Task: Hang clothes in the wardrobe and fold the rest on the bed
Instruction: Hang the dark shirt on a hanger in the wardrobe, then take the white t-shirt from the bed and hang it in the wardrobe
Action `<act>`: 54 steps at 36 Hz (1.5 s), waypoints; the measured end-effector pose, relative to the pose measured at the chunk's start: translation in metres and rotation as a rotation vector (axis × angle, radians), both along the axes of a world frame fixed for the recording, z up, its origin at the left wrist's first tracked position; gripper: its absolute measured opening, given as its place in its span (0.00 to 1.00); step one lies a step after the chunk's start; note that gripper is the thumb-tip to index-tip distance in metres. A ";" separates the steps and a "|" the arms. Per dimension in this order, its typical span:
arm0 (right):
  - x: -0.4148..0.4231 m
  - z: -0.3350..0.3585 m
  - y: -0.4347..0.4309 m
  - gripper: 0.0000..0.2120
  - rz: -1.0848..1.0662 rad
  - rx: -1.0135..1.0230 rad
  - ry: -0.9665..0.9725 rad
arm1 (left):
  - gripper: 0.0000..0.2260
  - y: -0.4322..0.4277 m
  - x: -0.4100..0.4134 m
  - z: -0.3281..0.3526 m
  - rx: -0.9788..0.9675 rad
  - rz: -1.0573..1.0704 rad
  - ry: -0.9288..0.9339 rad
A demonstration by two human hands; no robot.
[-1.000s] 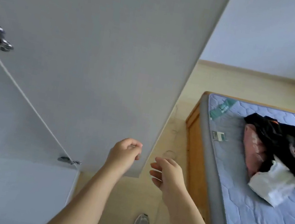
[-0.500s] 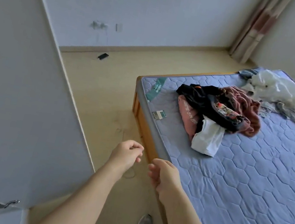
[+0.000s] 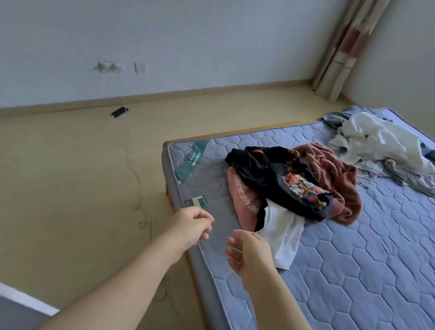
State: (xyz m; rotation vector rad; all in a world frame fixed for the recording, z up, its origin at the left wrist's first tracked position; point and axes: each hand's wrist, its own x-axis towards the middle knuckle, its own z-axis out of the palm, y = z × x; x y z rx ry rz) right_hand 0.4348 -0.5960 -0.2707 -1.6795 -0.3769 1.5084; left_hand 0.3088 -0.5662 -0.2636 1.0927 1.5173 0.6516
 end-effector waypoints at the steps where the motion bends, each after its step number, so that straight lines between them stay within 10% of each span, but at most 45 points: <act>1: 0.007 -0.003 0.003 0.07 -0.016 -0.012 0.003 | 0.09 0.006 0.007 -0.004 -0.009 -0.011 0.003; 34: 0.115 -0.160 0.140 0.08 -0.635 -0.489 0.129 | 0.11 0.212 0.180 -0.212 -0.499 -0.517 0.160; 54: 0.116 -0.193 0.077 0.06 -0.708 -0.490 0.124 | 0.14 0.207 0.212 -0.229 -0.098 -0.463 0.118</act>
